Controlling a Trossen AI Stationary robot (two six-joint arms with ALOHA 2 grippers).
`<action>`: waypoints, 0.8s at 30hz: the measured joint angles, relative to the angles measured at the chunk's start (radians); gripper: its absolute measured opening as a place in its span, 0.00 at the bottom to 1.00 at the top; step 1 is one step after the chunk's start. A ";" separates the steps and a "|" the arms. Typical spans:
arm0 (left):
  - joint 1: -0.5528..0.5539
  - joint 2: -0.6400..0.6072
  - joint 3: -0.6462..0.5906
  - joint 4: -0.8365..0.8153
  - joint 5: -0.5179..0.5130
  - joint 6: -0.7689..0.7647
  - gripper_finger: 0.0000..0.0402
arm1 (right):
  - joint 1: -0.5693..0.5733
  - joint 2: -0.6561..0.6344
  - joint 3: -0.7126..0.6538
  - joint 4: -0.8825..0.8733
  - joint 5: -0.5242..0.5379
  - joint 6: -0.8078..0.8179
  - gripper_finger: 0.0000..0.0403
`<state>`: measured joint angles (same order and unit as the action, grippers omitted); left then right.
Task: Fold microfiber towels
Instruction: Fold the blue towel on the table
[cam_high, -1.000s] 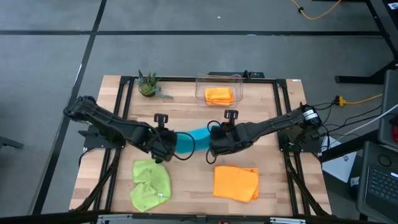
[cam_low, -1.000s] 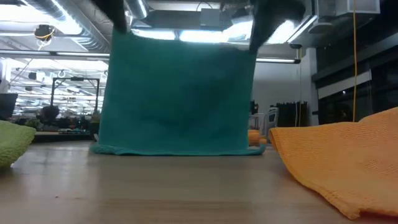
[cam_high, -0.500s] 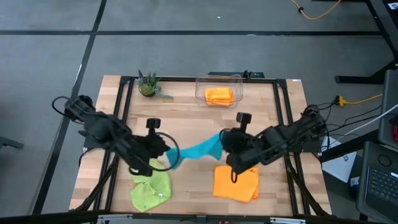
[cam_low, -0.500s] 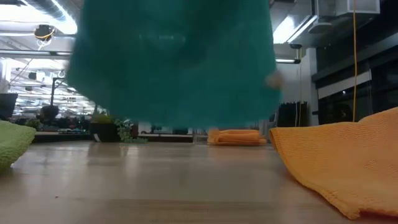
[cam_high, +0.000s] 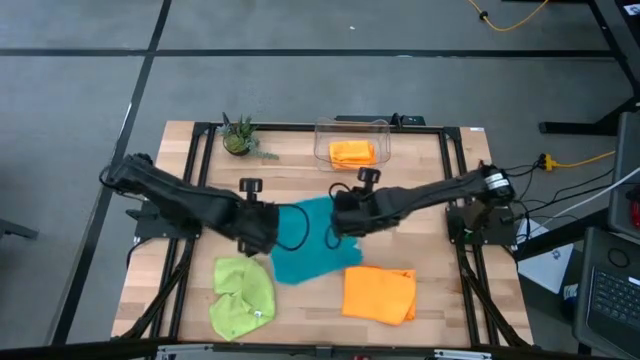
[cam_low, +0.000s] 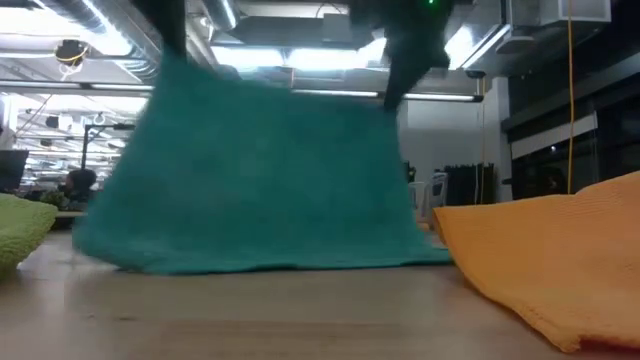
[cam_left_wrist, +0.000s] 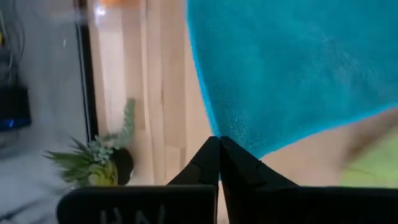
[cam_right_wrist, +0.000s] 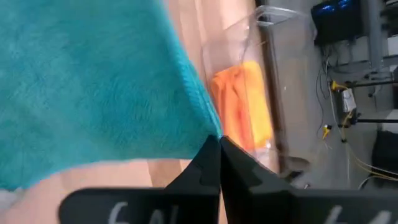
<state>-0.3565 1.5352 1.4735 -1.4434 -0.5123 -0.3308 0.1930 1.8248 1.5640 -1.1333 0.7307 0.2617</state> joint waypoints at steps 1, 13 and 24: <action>0.028 0.000 -0.064 0.043 0.000 0.019 0.00 | -0.021 0.000 -0.046 0.073 0.000 -0.035 0.00; 0.265 0.001 -0.379 0.337 -0.069 0.262 0.00 | -0.223 -0.001 -0.308 0.611 -0.001 -0.345 0.00; 0.376 -0.004 -0.379 0.358 -0.095 0.313 0.00 | -0.290 -0.002 -0.309 0.598 -0.056 -0.353 0.00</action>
<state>0.0199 1.5315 1.0946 -1.0851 -0.6077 -0.0173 -0.0973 1.8231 1.2549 -0.5352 0.6744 -0.0909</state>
